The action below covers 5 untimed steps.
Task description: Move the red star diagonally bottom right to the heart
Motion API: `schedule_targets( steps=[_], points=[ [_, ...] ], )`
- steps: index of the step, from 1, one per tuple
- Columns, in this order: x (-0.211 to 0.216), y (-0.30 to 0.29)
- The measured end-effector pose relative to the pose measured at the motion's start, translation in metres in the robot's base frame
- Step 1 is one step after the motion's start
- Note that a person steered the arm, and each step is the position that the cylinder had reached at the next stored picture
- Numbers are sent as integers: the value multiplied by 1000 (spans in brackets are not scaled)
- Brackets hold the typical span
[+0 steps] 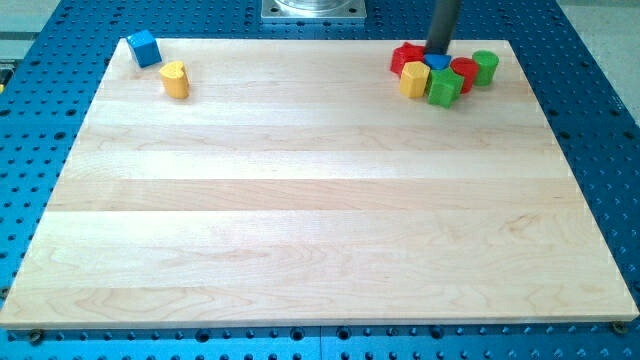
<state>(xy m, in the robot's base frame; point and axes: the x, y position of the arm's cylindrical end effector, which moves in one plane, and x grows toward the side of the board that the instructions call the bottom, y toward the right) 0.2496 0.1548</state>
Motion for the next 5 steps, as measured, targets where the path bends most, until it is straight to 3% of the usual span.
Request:
schedule_targets(
  steps=[2,3,5],
  points=[
    [18,-42],
    [-7,-2],
    [-3,-158]
  ],
)
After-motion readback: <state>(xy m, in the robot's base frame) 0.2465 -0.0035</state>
